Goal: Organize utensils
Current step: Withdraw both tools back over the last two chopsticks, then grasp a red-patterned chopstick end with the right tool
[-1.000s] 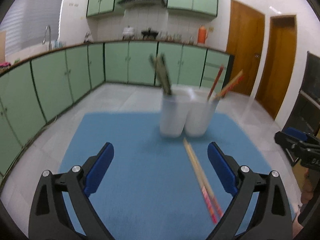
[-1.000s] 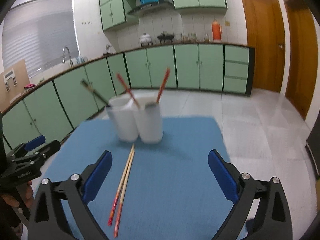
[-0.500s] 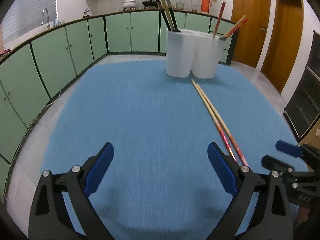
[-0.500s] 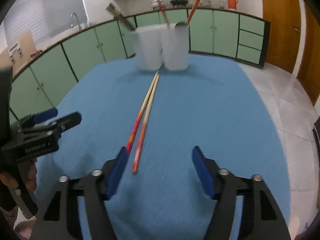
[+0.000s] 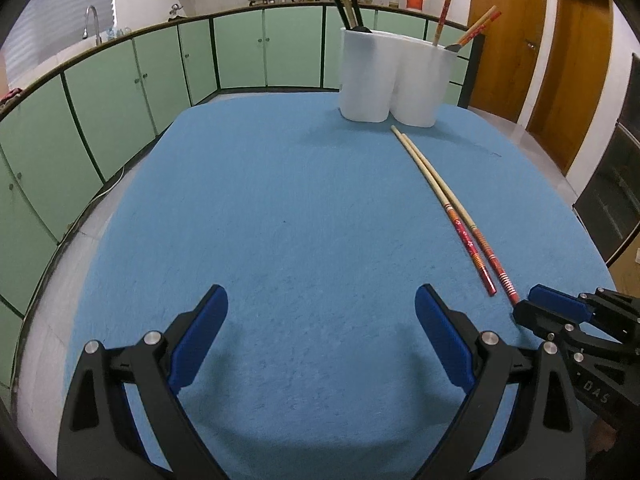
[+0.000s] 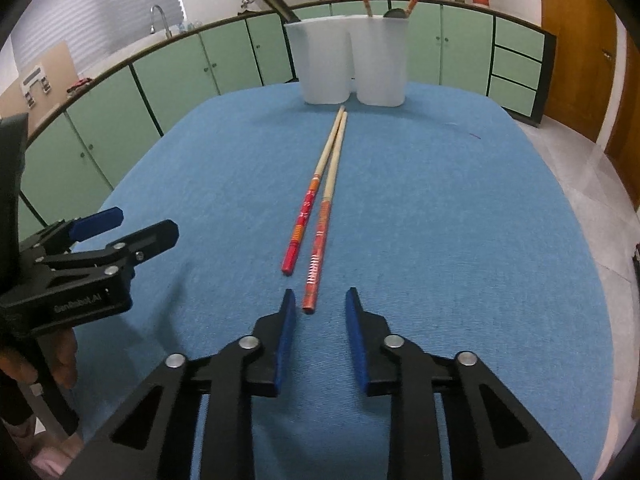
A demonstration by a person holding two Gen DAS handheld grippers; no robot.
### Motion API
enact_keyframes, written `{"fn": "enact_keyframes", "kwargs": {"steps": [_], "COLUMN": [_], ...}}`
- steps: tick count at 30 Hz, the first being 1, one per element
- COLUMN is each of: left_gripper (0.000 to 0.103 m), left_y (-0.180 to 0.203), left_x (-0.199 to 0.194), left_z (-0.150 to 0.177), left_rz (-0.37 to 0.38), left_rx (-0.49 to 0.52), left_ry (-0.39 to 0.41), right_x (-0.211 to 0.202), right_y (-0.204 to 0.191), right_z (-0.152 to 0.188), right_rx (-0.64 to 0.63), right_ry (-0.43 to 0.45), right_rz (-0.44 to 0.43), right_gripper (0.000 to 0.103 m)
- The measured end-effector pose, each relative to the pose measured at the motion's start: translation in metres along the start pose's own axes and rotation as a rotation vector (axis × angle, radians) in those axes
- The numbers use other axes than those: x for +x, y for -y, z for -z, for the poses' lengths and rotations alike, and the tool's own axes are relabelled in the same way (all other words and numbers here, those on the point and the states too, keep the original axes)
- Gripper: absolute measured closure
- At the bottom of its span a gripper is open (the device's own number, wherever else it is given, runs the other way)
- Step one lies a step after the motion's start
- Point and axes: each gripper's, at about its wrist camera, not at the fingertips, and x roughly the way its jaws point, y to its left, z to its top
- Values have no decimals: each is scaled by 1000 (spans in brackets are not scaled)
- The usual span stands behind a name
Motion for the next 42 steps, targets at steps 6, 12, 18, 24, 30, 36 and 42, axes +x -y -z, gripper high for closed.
{"fn": "enact_keyframes", "kwargs": {"steps": [6, 12, 18, 24, 30, 36, 42], "left_gripper": [11, 11, 11, 11, 11, 25, 38], "left_y": [-4, -5, 0, 18, 47, 75, 89], "left_x": [0, 0, -3, -3, 2, 15, 31], "left_z": [-1, -2, -3, -9, -12, -9, -8], "left_rz": [3, 7, 18, 55, 104, 148, 157], "left_rx": [-13, -19, -16, -1, 31, 62, 50], "left_ry": [3, 4, 10, 18, 15, -26, -75], "right_x": [3, 6, 3, -6, -19, -25, -28], "right_y": [-6, -15, -10, 8, 42, 68, 72], "right_z": [1, 2, 2, 1, 4, 10, 11], "right_rx": [-13, -38, -4, 59, 143, 203, 206], "right_ry": [9, 32, 43, 69, 89, 91, 98], "right_rz": [21, 63, 56, 89, 123, 136, 122], "right_gripper": [84, 96, 97, 97, 97, 97, 97]}}
